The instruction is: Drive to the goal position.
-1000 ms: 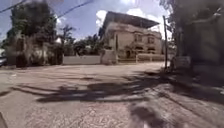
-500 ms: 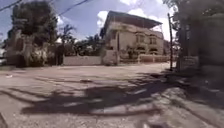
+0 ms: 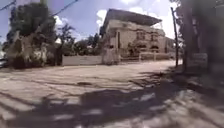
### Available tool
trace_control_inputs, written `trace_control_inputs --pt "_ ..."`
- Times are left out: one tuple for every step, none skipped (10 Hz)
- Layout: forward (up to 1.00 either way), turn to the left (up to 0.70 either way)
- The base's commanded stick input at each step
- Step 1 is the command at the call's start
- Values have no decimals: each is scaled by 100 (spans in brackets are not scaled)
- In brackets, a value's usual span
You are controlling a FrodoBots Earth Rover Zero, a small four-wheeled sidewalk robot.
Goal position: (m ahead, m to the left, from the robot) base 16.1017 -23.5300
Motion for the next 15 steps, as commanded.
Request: trace_control_inputs --pt "70 0" --pt "70 0" --pt "70 0" --pt "70 0" --pt "70 0" --pt "70 0" --pt "70 0" --pt "70 0" --pt "70 0" --pt "70 0" --pt "70 0" --pt "70 0" --pt "70 0" --pt "70 0" --pt "70 -3"
